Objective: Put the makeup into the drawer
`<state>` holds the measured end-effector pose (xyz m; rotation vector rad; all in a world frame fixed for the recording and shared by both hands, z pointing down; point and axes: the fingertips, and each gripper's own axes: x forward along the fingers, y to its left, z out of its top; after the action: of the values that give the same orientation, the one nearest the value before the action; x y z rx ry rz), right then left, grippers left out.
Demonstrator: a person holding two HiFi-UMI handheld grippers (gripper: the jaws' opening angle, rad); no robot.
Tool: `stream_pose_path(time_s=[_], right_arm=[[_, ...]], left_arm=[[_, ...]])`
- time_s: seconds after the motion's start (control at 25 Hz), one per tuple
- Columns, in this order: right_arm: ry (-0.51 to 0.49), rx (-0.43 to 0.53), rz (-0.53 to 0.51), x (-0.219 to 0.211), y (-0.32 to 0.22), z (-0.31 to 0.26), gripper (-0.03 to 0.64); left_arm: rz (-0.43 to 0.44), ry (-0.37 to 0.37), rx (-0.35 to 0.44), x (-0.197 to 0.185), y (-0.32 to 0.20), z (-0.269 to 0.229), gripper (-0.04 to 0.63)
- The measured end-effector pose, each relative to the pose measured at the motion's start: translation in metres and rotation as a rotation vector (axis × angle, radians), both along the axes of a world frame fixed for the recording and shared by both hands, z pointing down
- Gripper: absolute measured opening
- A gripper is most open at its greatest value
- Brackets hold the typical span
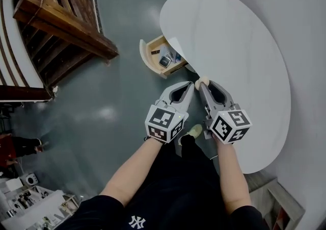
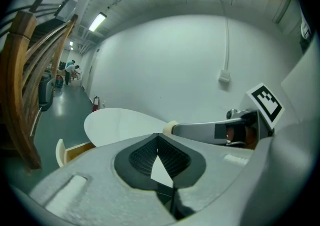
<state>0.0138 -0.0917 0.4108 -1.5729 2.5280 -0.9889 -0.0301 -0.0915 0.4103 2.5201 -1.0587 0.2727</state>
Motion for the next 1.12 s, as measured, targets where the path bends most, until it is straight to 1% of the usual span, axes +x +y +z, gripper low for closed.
stream_pose_path(time_s=[0.24,0.44,0.76,0.92,1.12], right_arm=[[0.007,-0.02,-0.036,-0.048,-0.037,0.023,0.115],[0.026,-0.034,-0.05,-0.083,-0.077,0.043,0.115],[0.068,-0.077,-0.072,-0.123,-0.131,0.105,0.115],[0.099,-0.105,-0.093,-0.14,-0.151,0.137,0.116],[0.14,-0.114,-0.105,-0.158,-0.176,0.168,0.117]], left_arm=[[-0.04,-0.017,-0.018,-0.049,-0.038,0.02,0.01],[-0.052,-0.027,-0.043,-0.082,-0.076,0.038,0.01],[-0.051,-0.04,-0.106,-0.121,-0.124,0.091,0.011],[-0.059,-0.035,-0.135,-0.136,-0.144,0.117,0.01],[-0.074,-0.02,-0.154,-0.151,-0.166,0.143,0.011]])
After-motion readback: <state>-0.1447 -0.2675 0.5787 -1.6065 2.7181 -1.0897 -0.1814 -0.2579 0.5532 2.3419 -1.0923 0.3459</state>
